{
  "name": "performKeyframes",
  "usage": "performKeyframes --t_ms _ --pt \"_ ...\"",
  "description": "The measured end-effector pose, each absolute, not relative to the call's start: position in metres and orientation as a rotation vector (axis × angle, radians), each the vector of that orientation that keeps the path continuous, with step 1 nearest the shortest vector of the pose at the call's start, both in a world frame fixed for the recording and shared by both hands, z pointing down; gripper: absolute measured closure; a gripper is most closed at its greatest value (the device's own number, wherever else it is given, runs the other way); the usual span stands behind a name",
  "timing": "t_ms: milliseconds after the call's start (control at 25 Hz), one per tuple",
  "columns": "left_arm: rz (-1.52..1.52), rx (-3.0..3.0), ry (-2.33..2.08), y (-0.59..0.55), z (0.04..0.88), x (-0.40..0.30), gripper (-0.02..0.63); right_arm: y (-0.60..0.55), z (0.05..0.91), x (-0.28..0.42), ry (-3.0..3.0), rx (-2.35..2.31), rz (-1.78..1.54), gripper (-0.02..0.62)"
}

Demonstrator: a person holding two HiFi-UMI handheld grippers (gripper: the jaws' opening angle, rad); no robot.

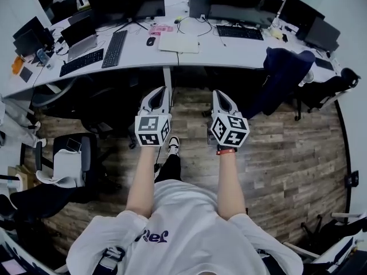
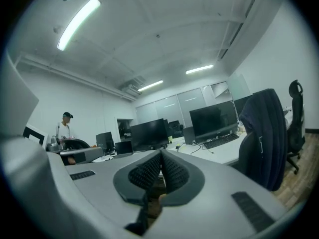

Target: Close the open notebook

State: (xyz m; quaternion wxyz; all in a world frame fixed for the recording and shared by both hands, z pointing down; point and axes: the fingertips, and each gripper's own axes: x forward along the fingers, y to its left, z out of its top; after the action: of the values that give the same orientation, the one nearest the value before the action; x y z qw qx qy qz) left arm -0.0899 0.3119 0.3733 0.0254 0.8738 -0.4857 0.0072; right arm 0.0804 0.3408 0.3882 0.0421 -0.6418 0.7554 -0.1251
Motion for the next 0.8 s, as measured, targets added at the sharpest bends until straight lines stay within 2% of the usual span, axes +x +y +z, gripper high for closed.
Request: performKeyframes --t_ms 360,800 --pt "0.001 2.678 -1.468 0.124 0.377 -0.103 0.591 0.15 0.383 0.059 2.367 -2.043 -0.35 0.58" --pt "0.065 2.668 -1.46 -0.067 0.401 -0.12 0.591 -0.045 0.413 0.035 2.373 -2.027 -0.48 0.58"
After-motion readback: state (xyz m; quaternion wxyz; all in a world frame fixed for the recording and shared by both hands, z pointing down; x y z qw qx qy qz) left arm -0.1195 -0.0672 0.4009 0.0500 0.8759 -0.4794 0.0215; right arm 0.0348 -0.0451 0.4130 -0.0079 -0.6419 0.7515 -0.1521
